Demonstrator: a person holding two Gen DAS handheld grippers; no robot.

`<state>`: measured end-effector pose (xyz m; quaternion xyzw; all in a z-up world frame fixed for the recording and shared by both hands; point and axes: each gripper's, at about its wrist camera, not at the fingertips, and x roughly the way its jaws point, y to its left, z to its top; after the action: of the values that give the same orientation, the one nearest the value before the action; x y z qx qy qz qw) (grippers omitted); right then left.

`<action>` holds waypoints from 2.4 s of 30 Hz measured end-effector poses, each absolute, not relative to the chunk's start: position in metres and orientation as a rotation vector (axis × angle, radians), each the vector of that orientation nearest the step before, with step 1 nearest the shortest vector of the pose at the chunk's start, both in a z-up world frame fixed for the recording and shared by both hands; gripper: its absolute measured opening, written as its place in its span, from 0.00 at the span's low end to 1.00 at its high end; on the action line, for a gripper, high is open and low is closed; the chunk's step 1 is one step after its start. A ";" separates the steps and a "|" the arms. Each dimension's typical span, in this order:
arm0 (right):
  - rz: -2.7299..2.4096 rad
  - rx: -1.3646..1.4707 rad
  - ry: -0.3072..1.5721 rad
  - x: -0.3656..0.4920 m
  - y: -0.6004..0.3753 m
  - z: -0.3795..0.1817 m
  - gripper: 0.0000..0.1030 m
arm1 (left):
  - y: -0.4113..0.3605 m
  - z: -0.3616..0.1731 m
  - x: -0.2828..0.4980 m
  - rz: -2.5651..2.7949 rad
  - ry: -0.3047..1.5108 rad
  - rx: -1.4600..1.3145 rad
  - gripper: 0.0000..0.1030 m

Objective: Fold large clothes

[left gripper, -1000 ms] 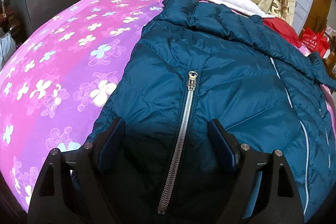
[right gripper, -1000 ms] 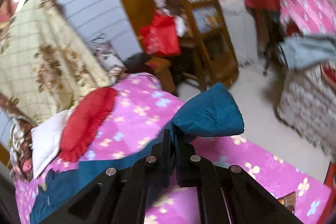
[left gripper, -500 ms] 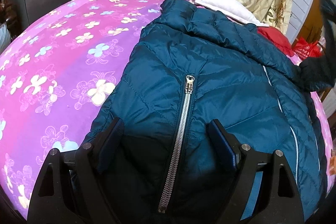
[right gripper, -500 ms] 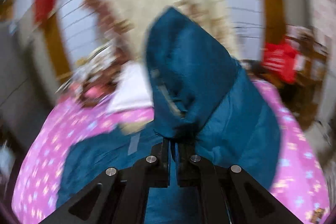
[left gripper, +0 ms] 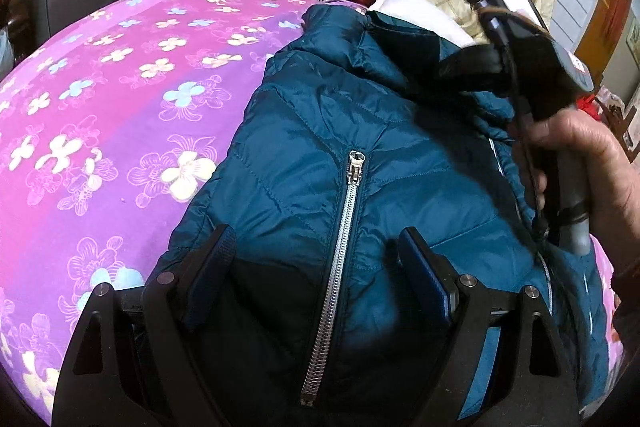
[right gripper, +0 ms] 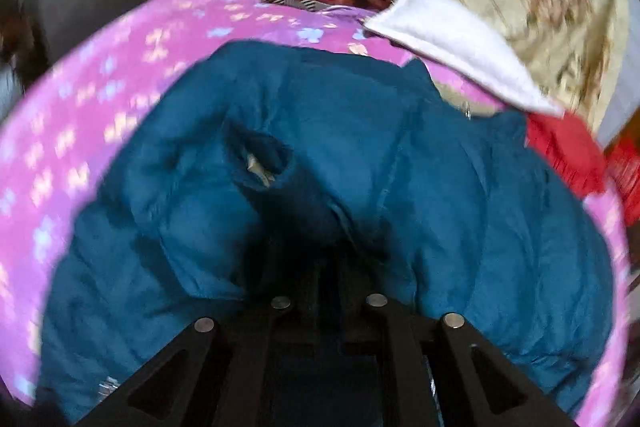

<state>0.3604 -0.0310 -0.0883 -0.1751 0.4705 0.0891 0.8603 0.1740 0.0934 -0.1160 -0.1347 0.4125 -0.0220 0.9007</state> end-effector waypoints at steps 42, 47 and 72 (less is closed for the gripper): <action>0.249 0.041 0.873 0.256 -0.160 0.010 0.50 | 0.091 -0.115 0.171 -0.010 0.861 -0.231 0.81; 0.151 0.117 0.828 0.161 -0.243 0.024 0.52 | 0.093 -0.102 0.152 0.028 0.793 -0.203 0.81; -0.138 0.256 0.778 -0.021 -0.358 -0.035 0.71 | 0.063 0.003 0.032 0.098 0.656 -0.030 0.81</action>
<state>-0.0214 -0.3581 -0.0354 0.1243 0.3779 -0.0672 0.9150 0.0317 0.0625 0.0026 -0.0147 0.3220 0.0481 0.9454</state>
